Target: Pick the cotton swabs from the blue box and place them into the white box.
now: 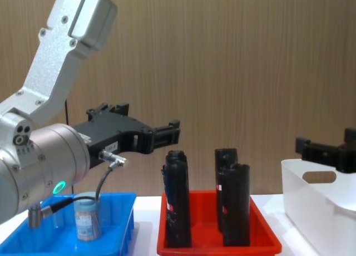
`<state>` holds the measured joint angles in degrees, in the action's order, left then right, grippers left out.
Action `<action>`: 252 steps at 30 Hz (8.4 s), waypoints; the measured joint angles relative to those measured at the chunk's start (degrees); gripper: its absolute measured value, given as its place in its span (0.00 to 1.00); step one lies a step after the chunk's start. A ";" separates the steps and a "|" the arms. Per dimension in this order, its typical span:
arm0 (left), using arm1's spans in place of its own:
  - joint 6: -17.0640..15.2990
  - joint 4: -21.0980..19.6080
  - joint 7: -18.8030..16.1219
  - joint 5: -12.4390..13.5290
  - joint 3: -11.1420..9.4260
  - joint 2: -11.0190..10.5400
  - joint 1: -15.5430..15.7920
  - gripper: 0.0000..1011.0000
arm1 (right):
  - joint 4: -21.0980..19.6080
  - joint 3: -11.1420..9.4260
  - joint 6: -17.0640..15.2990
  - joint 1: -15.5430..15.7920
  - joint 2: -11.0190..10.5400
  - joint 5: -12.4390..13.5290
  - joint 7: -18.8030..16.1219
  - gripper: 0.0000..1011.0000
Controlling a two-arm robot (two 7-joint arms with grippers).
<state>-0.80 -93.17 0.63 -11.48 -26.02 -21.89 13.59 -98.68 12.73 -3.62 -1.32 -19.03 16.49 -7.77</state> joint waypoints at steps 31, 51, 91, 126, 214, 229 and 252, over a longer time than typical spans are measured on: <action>0.01 0.00 0.00 0.00 0.00 0.00 0.00 0.99 | 21.08 -0.42 -4.39 -15.00 2.86 0.32 -19.09 0.99; 0.01 0.00 0.00 0.00 0.00 0.00 0.00 0.99 | 37.01 0.28 -0.25 -24.10 5.00 -0.17 -29.69 0.99; 0.00 0.00 0.00 0.00 0.00 0.00 0.00 0.99 | 71.22 3.76 9.91 -44.11 11.92 -3.69 -36.48 0.99; 0.01 0.00 0.00 0.00 0.00 0.00 0.00 0.99 | 88.85 3.29 17.22 -53.78 15.23 -2.82 -43.19 0.82; 0.00 0.00 0.00 0.00 0.00 0.00 0.00 0.99 | 52.49 -8.81 0.02 -44.20 5.29 -10.65 -16.33 0.36; 0.00 0.00 0.00 0.00 0.00 0.00 0.00 0.99 | 65.03 -9.86 2.48 -48.88 4.80 -11.81 -14.88 0.53; 0.00 0.00 0.00 0.00 0.00 0.00 0.00 0.99 | 66.91 -10.54 4.34 -49.01 4.44 -11.30 -15.78 0.99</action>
<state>-0.80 -93.18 0.62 -11.48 -26.02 -21.89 13.59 -31.77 2.19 0.72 -50.33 -14.59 5.19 -23.55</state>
